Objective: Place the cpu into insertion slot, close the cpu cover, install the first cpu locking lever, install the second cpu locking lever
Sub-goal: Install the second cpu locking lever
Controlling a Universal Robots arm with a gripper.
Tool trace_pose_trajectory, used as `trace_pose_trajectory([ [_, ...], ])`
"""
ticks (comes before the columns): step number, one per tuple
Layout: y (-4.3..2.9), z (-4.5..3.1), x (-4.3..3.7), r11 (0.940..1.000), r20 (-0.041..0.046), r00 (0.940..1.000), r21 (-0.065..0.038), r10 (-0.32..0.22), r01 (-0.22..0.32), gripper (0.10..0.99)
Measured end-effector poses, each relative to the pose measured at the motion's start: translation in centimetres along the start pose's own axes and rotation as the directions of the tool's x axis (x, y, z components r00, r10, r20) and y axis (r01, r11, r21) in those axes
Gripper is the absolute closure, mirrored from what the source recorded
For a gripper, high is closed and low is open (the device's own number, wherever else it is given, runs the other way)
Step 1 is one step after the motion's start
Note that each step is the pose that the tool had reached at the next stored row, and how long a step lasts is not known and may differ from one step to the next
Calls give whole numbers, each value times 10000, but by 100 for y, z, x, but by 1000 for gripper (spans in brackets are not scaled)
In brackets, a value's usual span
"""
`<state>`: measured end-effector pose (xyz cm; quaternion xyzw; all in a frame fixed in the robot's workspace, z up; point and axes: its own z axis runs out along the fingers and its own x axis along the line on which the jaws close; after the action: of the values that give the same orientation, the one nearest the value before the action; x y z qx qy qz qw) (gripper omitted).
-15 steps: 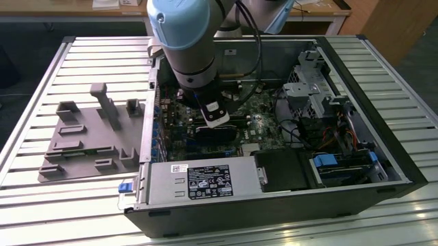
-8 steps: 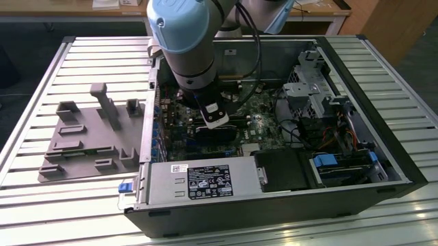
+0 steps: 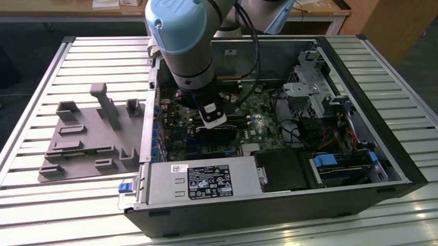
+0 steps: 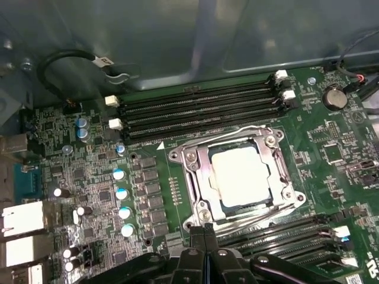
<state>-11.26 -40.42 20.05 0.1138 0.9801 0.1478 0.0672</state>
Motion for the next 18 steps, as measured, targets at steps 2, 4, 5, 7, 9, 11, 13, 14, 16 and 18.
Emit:
trace_pose_trajectory([
  [2,2,16,4,10000,-6,10000,-31,4,-4,984],
  [4,3,31,8,10000,-15,10000,-69,11,-12,984],
  [5,3,36,11,10000,-20,10000,-90,16,-16,984],
  [7,1,46,15,9999,-30,10000,-133,23,-23,984],
  [9,-1,50,18,9999,-35,10000,-165,28,-28,984],
  [11,-2,52,22,9998,-37,10000,-173,30,-30,984],
  [13,-4,57,26,9998,-38,10000,-176,30,-30,984],
  [14,-5,60,28,9998,-37,10000,-177,30,-31,984],
  [16,-6,64,33,9998,-38,10000,-175,31,-32,984],
  [18,-3,71,39,9998,-38,10000,-176,30,-31,984],
])
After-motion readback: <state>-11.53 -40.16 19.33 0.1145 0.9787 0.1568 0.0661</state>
